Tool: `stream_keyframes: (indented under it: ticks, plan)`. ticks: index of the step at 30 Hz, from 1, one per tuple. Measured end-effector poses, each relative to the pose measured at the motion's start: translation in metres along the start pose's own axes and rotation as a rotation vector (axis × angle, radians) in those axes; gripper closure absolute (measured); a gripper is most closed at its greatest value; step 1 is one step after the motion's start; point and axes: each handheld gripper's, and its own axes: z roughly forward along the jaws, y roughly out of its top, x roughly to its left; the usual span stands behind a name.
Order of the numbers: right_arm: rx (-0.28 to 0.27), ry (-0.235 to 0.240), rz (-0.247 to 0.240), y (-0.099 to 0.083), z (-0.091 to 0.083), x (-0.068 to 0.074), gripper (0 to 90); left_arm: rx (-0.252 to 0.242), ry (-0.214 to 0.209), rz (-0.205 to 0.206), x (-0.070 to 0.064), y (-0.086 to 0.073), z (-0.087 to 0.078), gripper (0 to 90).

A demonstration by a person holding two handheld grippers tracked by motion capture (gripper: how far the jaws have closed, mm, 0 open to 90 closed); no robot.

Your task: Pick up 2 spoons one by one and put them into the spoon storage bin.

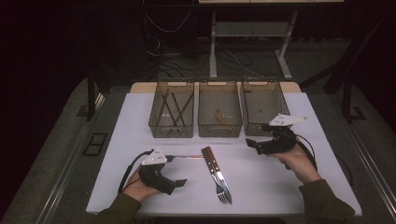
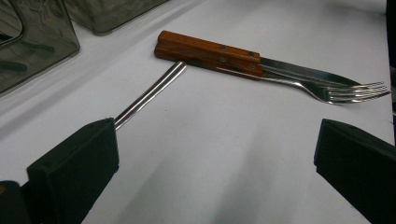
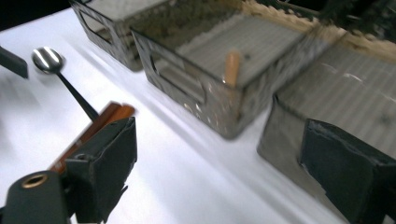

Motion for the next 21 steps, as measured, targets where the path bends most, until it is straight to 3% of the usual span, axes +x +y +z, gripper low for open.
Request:
stream_keyframes:
  ticks: [10,18,21]
  plan:
    - [-0.011,-0.038,0.020,-0.047,-0.019,0.008,11.6,0.003,0.005,0.004,0.000,0.000,0.000,0.0]
    - [0.017,-0.058,0.018,-0.077,-0.029,0.013,11.6,0.007,0.017,0.012,0.001,0.002,-0.002,0.2]
    - [0.027,-0.058,0.025,-0.087,-0.034,0.016,11.6,0.009,0.023,0.016,0.002,0.004,-0.004,4.5]
